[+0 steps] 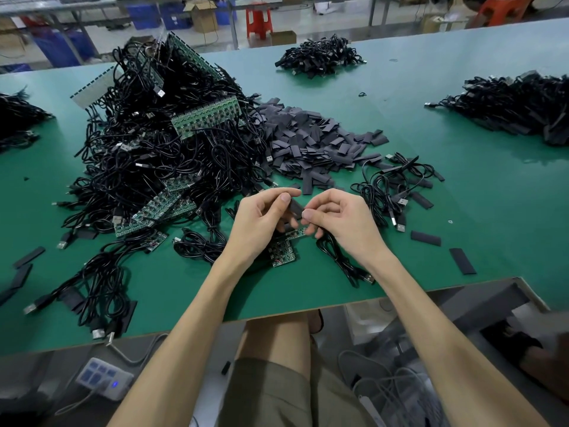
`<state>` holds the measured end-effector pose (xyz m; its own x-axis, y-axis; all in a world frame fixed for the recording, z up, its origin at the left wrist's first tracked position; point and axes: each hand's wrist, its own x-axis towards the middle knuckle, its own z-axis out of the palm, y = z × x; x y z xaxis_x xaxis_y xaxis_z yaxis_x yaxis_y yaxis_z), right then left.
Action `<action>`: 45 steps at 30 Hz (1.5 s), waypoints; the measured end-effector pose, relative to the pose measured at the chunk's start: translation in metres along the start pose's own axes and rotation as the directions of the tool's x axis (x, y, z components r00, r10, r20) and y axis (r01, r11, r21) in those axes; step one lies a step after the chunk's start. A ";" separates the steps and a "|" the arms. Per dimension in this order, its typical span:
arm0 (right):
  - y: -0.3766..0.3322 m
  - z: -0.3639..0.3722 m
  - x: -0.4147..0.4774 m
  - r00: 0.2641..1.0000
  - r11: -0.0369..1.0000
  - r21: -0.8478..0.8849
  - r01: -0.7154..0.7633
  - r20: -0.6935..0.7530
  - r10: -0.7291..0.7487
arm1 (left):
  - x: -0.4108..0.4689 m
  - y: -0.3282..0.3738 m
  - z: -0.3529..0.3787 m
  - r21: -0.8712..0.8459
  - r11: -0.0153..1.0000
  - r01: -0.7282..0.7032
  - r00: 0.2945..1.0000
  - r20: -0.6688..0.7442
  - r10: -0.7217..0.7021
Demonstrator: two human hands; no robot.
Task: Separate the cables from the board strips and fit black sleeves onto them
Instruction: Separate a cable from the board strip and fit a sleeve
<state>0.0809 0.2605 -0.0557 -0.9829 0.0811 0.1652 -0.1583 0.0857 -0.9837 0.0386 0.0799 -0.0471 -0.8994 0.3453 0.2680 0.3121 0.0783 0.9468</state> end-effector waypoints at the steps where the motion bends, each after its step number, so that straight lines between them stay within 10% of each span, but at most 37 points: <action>1: -0.001 0.000 0.000 1.000 1.000 -0.003 0.000 -0.001 0.000 | 0.000 0.000 -0.001 -0.015 1.000 0.001 1.000 -0.020 -0.001; 16: -0.004 0.001 -0.001 0.998 0.965 -0.255 0.068 0.008 -0.068 | 0.001 0.000 -0.007 -0.277 0.961 -0.008 0.984 -0.171 -0.041; 45: -0.009 0.001 0.002 0.964 0.997 0.072 0.025 -0.264 -0.005 | 0.016 0.031 0.001 0.239 0.971 -0.004 0.992 0.121 -0.026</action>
<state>0.0798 0.2591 -0.0462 -0.9223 0.3404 0.1830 -0.1890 0.0157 -0.9819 0.0346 0.0886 -0.0133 -0.8635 0.4539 0.2200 0.3796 0.2978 0.8759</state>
